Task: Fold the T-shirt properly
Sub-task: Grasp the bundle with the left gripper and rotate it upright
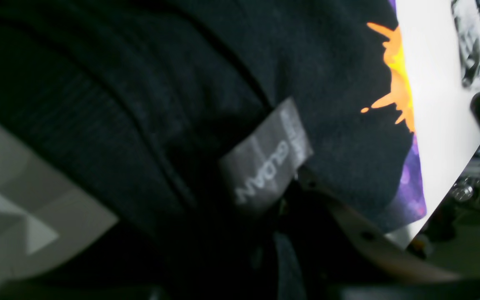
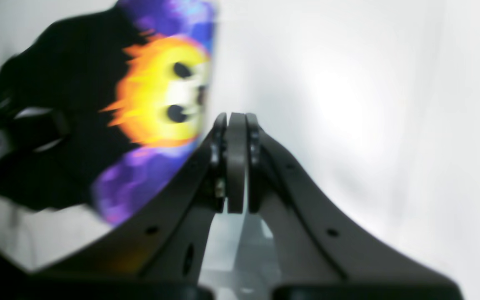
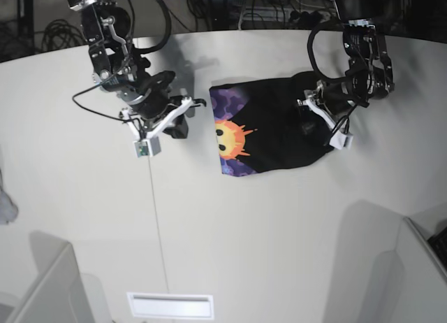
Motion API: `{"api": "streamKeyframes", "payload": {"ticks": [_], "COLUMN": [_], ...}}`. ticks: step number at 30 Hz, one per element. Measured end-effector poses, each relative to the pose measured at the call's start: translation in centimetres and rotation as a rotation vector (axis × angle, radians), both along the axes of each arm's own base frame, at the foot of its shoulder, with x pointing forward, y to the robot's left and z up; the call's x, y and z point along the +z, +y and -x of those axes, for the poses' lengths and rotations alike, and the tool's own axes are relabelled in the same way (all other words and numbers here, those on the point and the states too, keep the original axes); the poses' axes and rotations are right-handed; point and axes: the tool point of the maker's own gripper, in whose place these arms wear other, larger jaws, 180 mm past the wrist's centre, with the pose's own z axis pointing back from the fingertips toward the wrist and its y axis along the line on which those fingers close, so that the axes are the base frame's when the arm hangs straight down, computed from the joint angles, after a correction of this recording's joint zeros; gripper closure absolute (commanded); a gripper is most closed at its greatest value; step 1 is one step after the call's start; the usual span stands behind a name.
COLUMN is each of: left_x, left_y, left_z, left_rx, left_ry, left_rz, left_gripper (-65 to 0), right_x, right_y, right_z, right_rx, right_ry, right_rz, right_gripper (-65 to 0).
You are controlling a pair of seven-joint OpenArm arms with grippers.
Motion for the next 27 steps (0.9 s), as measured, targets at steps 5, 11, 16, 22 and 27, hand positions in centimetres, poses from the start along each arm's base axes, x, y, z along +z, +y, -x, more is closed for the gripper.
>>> {"api": "streamKeyframes", "payload": {"ticks": [5, 11, 16, 22, 27], "left_x": [0.2, 0.0, -0.2, 0.2, 0.6], "left_y": [-0.9, -1.9, -3.6, -6.2, -7.8], "left_z": [-0.6, -1.5, -2.7, -4.2, -5.5], "left_rx": [-0.144, -0.319, -0.485, -0.677, -0.813], "left_ry": [-0.001, -0.027, -0.087, -0.166, -0.228], "left_rz": [-0.074, -0.235, -0.402, -0.572, -0.704], "left_gripper": [0.0, 0.0, 0.0, 0.0, 0.0], "right_x": [0.1, 0.2, -0.3, -1.2, -1.9], "right_y": [-3.1, -7.4, -9.7, -11.6, -12.3], "right_z": [-0.2, 0.3, 1.4, 3.0, 4.3], "right_rx": [-0.086, -0.205, -0.270, -0.316, -0.331], "right_ry": [-0.005, -0.005, 0.020, 0.058, 0.087], "right_rz": [0.023, 0.053, 0.063, 0.091, 0.104], "right_gripper": [0.0, 0.0, 0.0, 0.0, 0.0]}}
